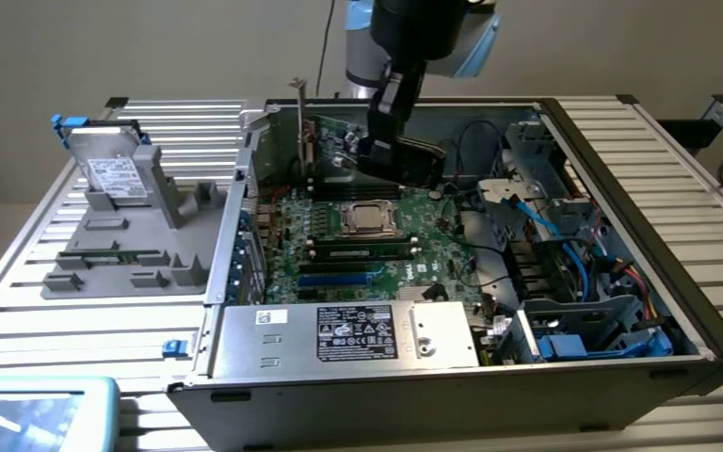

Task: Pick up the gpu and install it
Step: 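Insert the gpu into the slot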

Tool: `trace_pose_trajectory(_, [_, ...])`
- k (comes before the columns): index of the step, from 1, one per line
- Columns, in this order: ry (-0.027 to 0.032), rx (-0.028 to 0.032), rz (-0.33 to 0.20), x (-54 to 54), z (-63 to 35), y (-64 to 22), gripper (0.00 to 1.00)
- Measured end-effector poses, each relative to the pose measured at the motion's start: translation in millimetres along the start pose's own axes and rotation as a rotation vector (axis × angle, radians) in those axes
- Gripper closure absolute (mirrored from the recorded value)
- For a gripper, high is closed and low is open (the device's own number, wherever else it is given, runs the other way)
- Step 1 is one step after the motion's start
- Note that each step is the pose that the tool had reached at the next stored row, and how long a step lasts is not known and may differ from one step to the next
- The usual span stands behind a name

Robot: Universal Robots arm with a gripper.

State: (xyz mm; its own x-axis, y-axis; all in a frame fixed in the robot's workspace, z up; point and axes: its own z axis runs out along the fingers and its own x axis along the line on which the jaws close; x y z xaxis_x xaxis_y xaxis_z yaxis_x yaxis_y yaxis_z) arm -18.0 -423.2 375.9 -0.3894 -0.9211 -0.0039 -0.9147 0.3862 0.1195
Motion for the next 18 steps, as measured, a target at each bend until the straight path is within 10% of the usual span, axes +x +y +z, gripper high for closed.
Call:
trace_pose_trajectory(8, [0.0188,0.0000,-0.144,0.0,0.8,-0.1,0.72])
trace_pose_trajectory(18, [0.0677,0.0181,-0.291,0.0,1.3,-0.2,0.72])
